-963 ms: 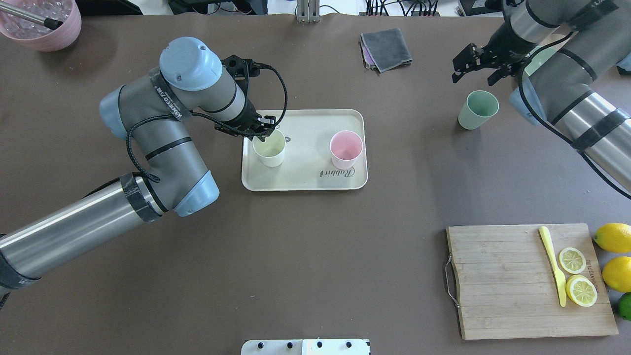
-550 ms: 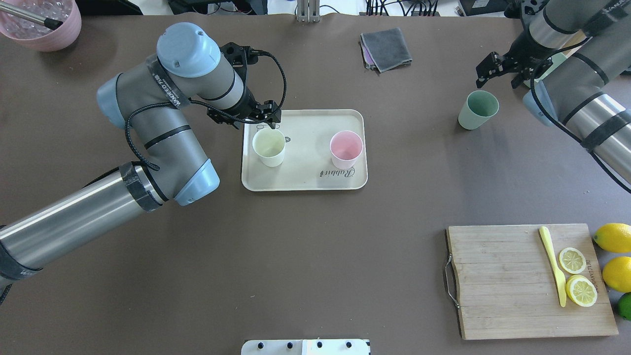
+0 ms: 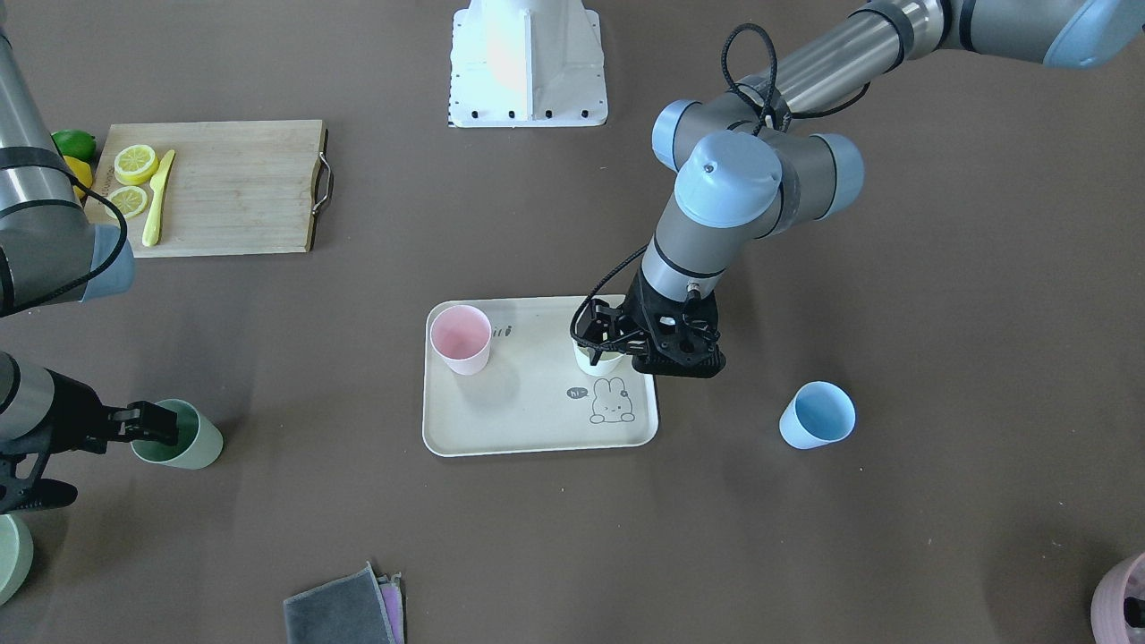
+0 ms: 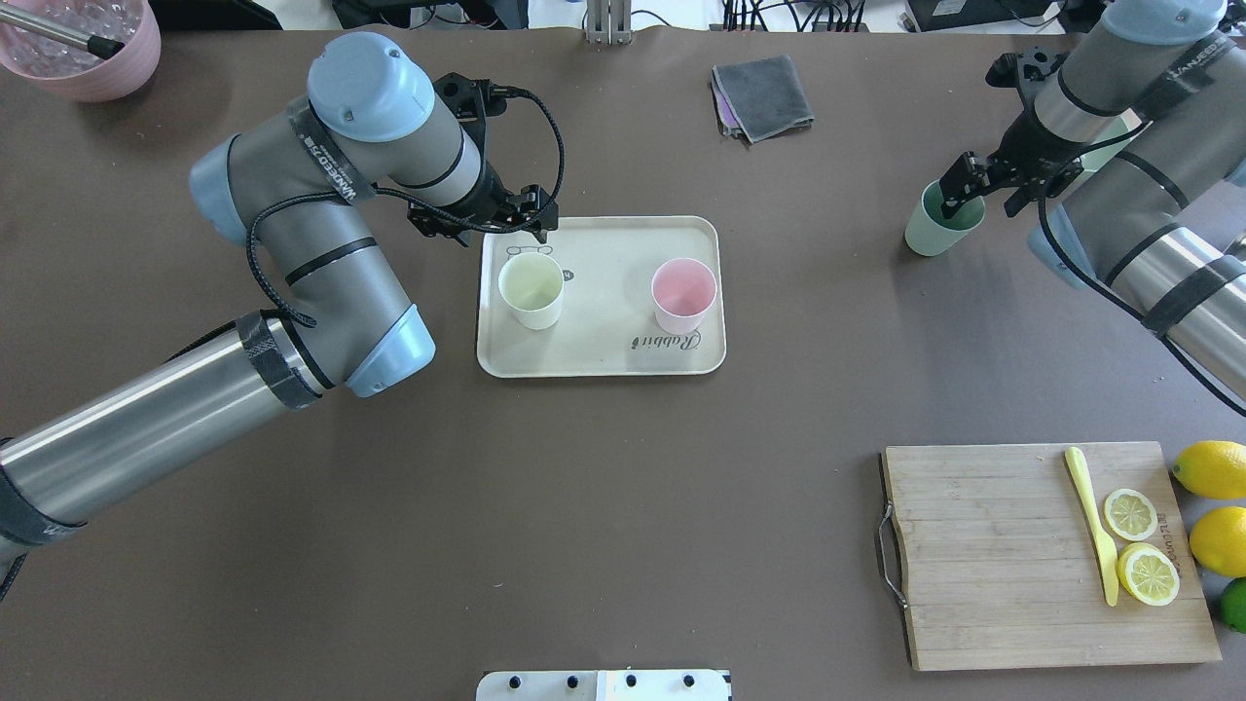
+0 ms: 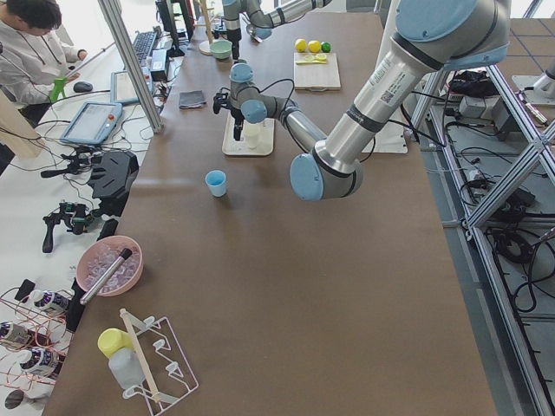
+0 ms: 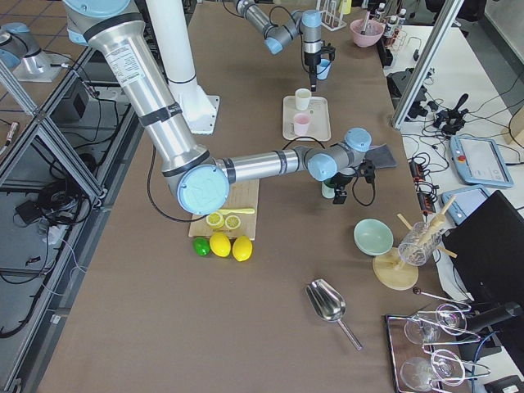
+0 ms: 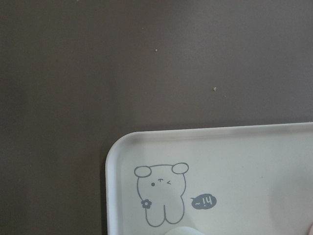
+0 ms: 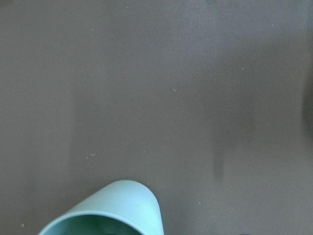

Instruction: Place all cups on tray

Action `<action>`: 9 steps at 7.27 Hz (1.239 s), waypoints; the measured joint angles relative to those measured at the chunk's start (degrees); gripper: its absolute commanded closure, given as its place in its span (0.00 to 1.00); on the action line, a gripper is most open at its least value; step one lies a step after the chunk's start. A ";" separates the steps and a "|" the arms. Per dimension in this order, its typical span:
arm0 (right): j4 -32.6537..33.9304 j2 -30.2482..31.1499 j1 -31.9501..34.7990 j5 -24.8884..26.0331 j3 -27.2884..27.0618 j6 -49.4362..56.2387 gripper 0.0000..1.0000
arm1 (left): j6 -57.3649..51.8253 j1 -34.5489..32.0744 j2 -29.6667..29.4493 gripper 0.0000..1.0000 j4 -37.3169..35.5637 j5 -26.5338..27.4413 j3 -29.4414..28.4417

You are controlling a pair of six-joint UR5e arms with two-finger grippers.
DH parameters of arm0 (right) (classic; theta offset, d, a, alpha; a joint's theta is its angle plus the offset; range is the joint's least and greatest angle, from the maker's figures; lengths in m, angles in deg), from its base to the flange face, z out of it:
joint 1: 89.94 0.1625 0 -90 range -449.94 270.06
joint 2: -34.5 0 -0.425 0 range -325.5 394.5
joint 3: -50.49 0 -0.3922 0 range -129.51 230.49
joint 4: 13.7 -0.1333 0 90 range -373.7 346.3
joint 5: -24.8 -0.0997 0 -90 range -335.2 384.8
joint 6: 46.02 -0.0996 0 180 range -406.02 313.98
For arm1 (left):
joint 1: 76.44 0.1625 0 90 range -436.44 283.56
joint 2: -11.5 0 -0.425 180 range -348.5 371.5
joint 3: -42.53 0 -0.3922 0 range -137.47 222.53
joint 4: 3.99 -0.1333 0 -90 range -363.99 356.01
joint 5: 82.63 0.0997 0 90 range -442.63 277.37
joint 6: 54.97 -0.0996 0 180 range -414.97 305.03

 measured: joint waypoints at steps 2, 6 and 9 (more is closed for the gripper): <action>0.31 -0.23 -0.14 -0.91 0.03 0.13 1.00 | -2.81 -3.34 0.39 0.02 -0.05 -1.29 -0.05; 6.65 -7.74 -0.36 -2.85 -0.59 -2.94 1.00 | -23.71 -16.47 8.03 0.02 0.03 -7.32 -2.77; 7.66 -14.06 -6.21 -1.61 -0.61 -11.80 1.00 | -25.14 -16.39 12.15 0.02 5.28 -7.10 -5.57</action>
